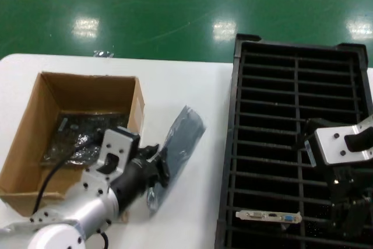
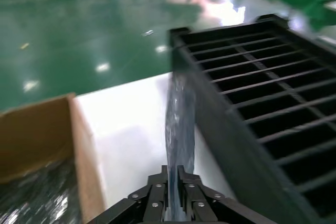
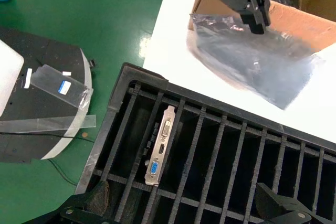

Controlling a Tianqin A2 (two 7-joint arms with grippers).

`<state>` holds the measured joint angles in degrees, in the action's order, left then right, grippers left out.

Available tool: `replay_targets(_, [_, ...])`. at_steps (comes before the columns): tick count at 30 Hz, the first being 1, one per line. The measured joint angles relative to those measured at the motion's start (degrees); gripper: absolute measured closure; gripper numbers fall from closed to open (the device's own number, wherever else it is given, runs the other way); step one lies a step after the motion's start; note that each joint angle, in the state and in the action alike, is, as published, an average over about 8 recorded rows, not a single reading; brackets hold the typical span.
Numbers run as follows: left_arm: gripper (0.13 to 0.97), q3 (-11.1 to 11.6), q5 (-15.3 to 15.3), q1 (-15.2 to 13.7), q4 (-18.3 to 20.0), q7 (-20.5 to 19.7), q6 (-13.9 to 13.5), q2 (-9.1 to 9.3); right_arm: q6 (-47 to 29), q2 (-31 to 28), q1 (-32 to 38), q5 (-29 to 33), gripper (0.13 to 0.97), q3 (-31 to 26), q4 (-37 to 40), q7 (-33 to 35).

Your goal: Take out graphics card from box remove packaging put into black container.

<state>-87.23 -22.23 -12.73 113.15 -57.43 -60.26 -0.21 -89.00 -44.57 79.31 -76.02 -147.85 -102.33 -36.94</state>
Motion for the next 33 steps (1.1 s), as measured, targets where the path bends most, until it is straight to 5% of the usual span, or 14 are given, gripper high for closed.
replay_targets(5, [0.906, -1.2, 4.8, -2.2, -0.5, -6.6, -0.1, 0.14, 0.0, 0.0, 0.0, 0.0, 0.129, 0.0, 0.0, 0.0])
replay_targets(10, [0.847, -1.6, 5.1, -4.9, 0.7, -7.5, -0.3, 0.07, 0.0, 0.0, 0.0, 0.0, 0.129, 0.0, 0.0, 0.0])
replay_targets(15, [0.775, -2.7, 2.4, -8.3, 3.1, -1.7, 0.8, -1.2, 0.0, 0.0, 0.0, 0.0, 0.129, 0.0, 0.0, 0.0])
replay_targets(21, [0.674, -7.1, 0.4, -11.7, 4.2, 9.5, 7.8, -4.52, 0.4, 0.1, -0.3, -0.1, 0.129, 0.2, 0.0, 0.1])
replay_targets(25, [0.565, -8.2, -1.0, -11.7, 3.8, 12.6, 10.7, -5.48, 2.2, 0.7, -1.9, -0.7, 0.129, 1.3, 0.3, 0.9])
replay_targets(33, [0.391, -7.3, -8.4, -9.4, 1.5, 15.5, 14.1, -6.23, 9.9, 3.0, -8.8, -3.0, 0.129, 6.2, 1.2, 4.1])
